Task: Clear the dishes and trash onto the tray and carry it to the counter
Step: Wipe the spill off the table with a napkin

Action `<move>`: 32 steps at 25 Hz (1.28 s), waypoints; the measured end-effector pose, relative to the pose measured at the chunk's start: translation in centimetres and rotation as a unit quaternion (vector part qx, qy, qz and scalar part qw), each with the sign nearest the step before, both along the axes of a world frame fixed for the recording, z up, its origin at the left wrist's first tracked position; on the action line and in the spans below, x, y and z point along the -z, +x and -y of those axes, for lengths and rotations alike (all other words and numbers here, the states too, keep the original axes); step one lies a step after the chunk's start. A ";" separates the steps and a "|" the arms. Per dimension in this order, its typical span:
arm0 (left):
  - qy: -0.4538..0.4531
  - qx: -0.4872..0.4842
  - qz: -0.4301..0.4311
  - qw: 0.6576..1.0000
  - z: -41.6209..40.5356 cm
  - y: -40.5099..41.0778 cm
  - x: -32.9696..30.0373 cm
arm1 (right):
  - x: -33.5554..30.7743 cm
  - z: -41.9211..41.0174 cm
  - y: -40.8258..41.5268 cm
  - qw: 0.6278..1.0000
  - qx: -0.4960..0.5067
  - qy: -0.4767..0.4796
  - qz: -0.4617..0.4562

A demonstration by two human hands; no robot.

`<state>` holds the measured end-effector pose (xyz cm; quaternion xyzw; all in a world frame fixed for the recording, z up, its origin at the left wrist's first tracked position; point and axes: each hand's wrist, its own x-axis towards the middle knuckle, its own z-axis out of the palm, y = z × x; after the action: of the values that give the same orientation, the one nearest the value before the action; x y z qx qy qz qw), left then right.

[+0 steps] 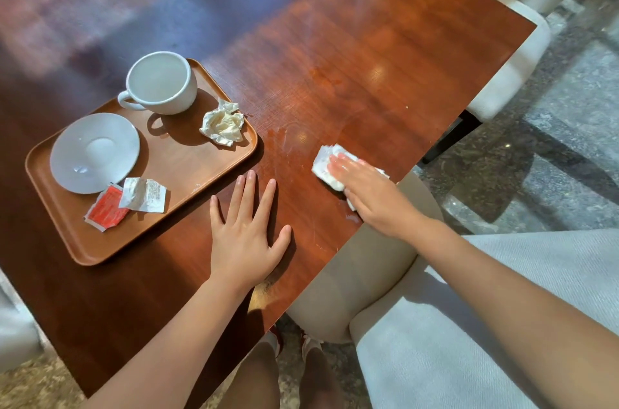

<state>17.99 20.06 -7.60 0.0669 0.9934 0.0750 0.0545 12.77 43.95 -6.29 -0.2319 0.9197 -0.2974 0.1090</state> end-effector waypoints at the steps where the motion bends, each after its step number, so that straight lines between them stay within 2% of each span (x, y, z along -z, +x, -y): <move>1: 0.000 0.000 0.002 1.000 0.0 0.0 0.0 | 0.1 0.4 0.8 1.000 -0.019 0.008 -0.008; 5: 0.000 0.000 0.005 1.000 0.1 0.0 -0.1 | 0.1 0.6 3.1 0.994 -0.067 0.087 -0.006; 9: 0.005 0.001 0.003 1.000 0.1 0.0 -0.2 | -1.1 -0.5 1.3 0.993 -0.084 0.078 -0.030; 11: 0.003 0.001 0.003 1.000 0.1 0.0 -0.2 | -1.4 -1.2 0.4 0.985 -0.142 0.082 -0.048; 14: 0.000 -0.002 0.005 1.000 0.0 -0.1 -0.2 | -1.0 -1.4 0.5 0.976 -0.196 0.094 -0.028; 20: 0.004 -0.002 0.005 1.000 0.0 0.0 -0.2 | -0.9 -2.2 2.6 0.980 -0.185 0.009 -0.066; 25: 0.007 -0.002 0.001 1.000 0.0 0.1 -0.2 | -0.8 -2.5 5.1 0.985 -0.138 -0.021 -0.103; 29: 0.008 0.000 -0.004 1.000 -0.1 0.1 -0.2 | -1.8 -2.9 6.0 0.976 -0.156 -0.003 -0.153; 32: 0.007 0.000 -0.004 1.000 0.0 0.2 -0.3 | -2.8 -3.5 6.2 0.966 -0.209 0.048 -0.142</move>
<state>18.15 20.11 -7.35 0.0676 0.9931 0.0821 0.0496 18.93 47.47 -3.45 -0.4537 0.8699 -0.1873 0.0481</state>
